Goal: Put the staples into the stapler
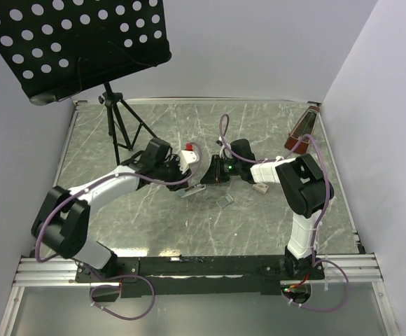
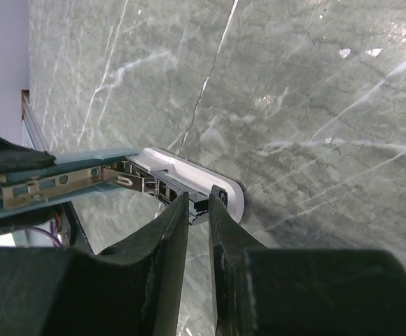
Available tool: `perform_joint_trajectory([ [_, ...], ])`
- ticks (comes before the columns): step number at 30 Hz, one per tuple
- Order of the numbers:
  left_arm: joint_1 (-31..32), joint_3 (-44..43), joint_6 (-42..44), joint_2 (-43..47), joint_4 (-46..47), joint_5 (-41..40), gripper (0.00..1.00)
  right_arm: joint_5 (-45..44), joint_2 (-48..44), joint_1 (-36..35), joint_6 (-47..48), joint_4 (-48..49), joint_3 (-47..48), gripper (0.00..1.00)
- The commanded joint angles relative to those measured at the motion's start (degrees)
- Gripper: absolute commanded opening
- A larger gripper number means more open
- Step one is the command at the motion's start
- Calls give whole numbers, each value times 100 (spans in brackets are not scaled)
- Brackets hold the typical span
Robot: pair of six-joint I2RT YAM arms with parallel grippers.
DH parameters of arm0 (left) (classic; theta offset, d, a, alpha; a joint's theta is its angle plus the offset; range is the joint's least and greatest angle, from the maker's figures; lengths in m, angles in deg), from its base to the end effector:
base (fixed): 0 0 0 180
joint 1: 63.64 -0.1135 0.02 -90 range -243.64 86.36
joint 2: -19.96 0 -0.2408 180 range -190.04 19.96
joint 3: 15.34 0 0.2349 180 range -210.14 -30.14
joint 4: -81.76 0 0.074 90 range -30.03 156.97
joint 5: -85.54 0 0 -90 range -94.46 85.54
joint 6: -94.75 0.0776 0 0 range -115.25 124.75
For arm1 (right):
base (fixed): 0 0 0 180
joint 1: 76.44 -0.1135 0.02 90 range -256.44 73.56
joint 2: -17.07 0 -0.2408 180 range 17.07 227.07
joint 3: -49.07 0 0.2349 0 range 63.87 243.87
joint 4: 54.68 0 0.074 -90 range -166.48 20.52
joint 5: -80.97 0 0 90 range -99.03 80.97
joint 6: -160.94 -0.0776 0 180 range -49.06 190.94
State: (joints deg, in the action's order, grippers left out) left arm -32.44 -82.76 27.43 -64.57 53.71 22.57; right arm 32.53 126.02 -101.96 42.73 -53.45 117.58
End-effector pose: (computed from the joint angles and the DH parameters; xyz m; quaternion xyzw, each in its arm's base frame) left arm 0.2576 -0.1972 0.1826 0.4867 0.7609 -0.2430 0.3538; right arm 0.3201 0.2099 0.1054 -0.1323 0.8479 0.4671 0.2129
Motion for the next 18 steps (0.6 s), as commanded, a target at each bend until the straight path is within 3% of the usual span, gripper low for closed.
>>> perform_joint_trajectory([
  [1, 289, -521, -131, -467, -423, -347, 13, 142, 21, -120, 96, -4, 254, 24],
  [12, 826, -1671, -536, -1750, -898, -1033, 17, 151, 13, -120, 114, -56, 271, 25],
  [18, 966, -1804, -773, -2102, -801, -1129, 18, 98, -66, -120, 105, -48, 219, 27],
])
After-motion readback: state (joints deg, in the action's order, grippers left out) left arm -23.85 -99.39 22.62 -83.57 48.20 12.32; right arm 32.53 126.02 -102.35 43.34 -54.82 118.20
